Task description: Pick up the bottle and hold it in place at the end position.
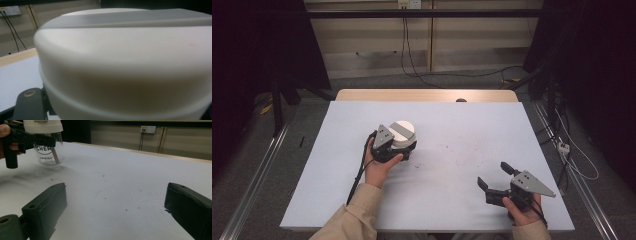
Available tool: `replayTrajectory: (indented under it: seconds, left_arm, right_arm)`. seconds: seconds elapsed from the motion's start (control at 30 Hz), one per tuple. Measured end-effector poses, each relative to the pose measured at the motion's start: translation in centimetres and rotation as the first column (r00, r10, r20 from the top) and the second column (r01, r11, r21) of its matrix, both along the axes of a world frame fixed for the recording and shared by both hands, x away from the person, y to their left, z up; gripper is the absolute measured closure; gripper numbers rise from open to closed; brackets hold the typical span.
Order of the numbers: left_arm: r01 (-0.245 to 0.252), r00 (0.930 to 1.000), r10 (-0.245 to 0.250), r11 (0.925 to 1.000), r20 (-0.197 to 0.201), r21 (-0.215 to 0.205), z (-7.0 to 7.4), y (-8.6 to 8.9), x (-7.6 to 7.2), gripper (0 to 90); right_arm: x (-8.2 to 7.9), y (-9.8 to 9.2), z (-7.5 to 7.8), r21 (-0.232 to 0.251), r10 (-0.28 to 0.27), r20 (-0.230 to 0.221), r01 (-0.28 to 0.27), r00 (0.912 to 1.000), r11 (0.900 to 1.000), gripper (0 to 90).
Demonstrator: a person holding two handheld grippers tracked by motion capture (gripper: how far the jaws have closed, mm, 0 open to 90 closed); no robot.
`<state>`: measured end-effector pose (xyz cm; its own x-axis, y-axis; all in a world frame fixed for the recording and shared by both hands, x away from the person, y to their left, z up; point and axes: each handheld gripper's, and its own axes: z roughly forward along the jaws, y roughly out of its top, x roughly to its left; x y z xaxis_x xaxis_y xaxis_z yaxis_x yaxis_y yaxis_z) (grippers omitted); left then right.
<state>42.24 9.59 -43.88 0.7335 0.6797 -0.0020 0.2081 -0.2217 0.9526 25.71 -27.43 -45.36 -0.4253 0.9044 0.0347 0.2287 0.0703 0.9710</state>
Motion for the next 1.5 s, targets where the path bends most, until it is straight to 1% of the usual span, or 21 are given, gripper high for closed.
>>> replayTrajectory:
  seconds: [0.2,0.23,0.43,0.77,0.97,1.0,1.07,1.13,1.37,1.5]
  left_arm:
    - [0.016,0.9999,-0.016,0.9999,0.001,0.001,0.0,-0.7,0.4,18.5]
    - [0.016,0.9999,-0.016,0.9999,-0.005,0.000,0.0,-0.9,0.5,18.5]
    - [0.026,0.9997,-0.025,0.9996,-0.007,0.008,-0.2,-1.5,0.8,18.5]
    - [0.024,0.9997,-0.024,0.9997,-0.009,-0.002,-0.4,-1.8,1.1,18.5]
    - [0.022,0.9997,-0.022,0.9997,-0.013,-0.002,-0.4,-1.9,1.3,18.5]
    - [0.023,0.9996,-0.023,0.9997,-0.014,-0.002,-0.5,-1.9,1.3,18.5]
    - [0.028,0.9995,-0.027,0.9995,-0.016,0.013,-0.4,-2.1,1.4,18.5]
    - [0.034,0.9993,-0.034,0.9994,-0.015,0.009,-0.4,-2.3,1.4,18.5]
    - [0.043,0.9989,-0.043,0.9989,-0.018,0.019,-0.5,-2.9,1.7,18.5]
    - [0.045,0.9988,-0.045,0.9989,-0.021,0.013,-0.6,-3.1,1.9,18.5]
  right_arm:
    - [0.0,0.0,0.0,0.000,0.001,-0.001,-0.001,1.0000,1.000,3.7]
    - [0.0,0.0,0.0,0.000,0.001,-0.001,-0.001,1.0000,1.000,3.7]
    - [0.0,-0.1,0.0,0.000,-0.001,-0.001,0.001,1.0000,1.000,3.7]
    - [0.0,0.0,0.0,0.002,0.001,-0.002,-0.001,1.0000,1.000,3.7]
    - [0.0,0.1,0.0,0.001,0.005,-0.001,-0.005,1.0000,1.000,3.7]
    - [0.0,0.1,0.0,0.001,0.005,0.000,-0.005,1.0000,1.000,3.7]
    - [0.0,0.1,-0.1,-0.001,0.007,0.000,-0.007,1.0000,1.000,3.7]
    - [0.1,0.1,-0.1,-0.002,0.008,0.000,-0.008,1.0000,1.000,3.7]
    - [0.0,0.1,0.0,0.000,0.008,0.002,-0.008,1.0000,1.000,3.8]
    - [0.0,0.1,0.0,0.002,0.007,0.000,-0.007,1.0000,1.000,3.8]
